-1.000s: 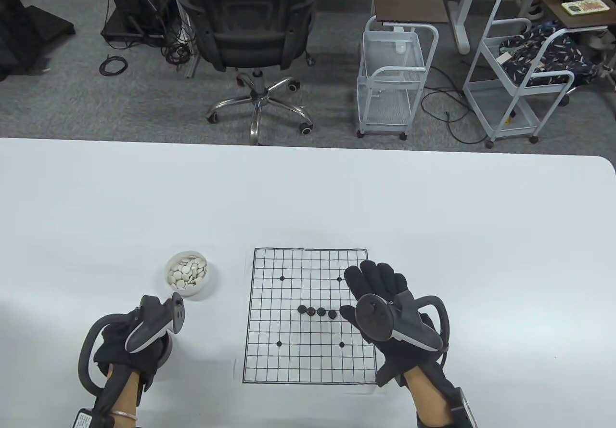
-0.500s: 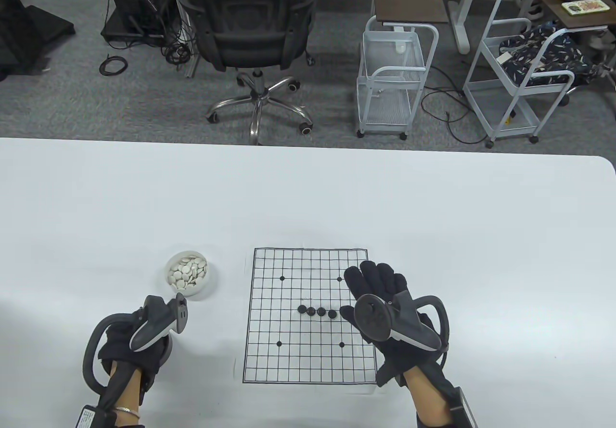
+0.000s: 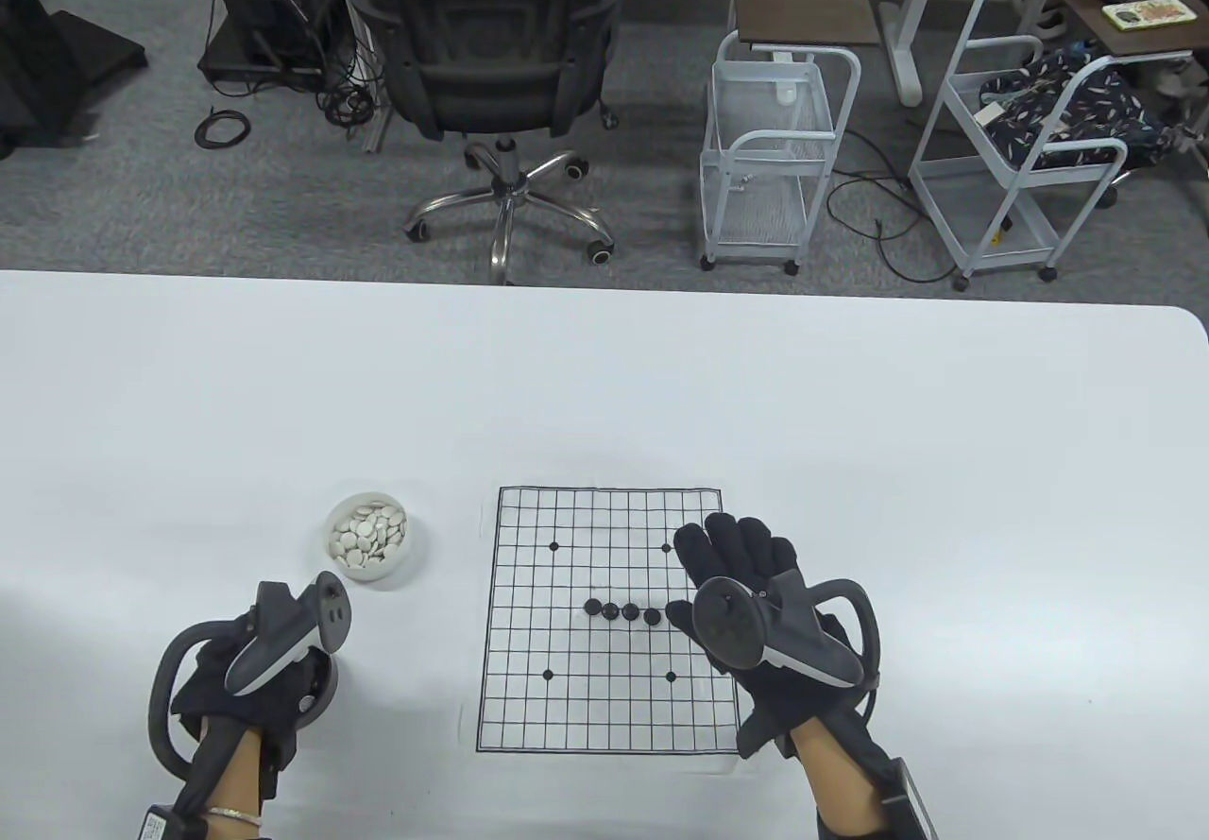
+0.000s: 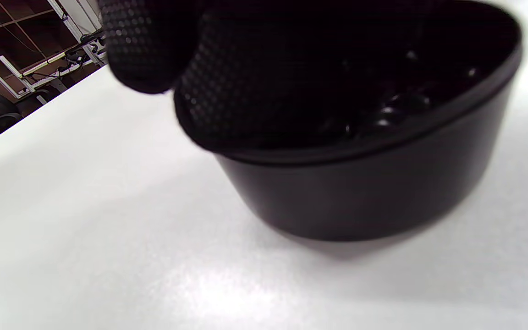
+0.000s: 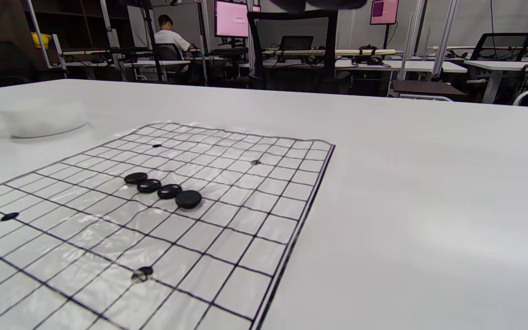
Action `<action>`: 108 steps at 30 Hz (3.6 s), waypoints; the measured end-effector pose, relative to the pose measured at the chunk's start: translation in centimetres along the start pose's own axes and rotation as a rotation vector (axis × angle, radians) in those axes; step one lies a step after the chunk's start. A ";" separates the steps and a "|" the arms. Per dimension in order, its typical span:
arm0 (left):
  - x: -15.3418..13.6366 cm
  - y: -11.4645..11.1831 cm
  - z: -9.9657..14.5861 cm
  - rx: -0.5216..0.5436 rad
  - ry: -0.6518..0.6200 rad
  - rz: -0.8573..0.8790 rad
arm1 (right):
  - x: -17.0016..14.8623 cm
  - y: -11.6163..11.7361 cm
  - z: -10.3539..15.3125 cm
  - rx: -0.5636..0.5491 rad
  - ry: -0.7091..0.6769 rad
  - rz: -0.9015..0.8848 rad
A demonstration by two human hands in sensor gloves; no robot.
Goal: Place Go stones in plus sign pattern
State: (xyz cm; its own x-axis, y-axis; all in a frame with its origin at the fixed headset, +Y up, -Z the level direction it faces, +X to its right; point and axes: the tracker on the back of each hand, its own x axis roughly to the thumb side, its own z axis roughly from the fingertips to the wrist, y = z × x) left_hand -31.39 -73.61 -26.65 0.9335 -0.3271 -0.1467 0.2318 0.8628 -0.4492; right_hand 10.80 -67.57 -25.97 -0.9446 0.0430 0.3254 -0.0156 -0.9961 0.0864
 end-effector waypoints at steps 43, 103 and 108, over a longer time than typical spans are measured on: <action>20.5 5.3 -0.7 0.172 -0.410 0.282 | -0.2 0.5 0.2 -0.017 0.031 0.006; 7.3 7.0 -10.6 0.025 -0.045 -0.125 | -2.9 2.0 -0.6 0.057 0.119 -0.029; 6.0 7.1 -11.0 0.000 -0.063 -0.004 | -2.9 2.0 -0.6 0.058 0.117 -0.032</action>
State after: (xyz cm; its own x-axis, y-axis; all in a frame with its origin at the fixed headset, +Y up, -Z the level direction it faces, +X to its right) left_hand -27.17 -73.66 -40.44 0.9480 -0.3054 -0.0896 0.2352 0.8619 -0.4493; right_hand 13.27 -69.72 -27.34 -0.9757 0.0621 0.2102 -0.0305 -0.9882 0.1501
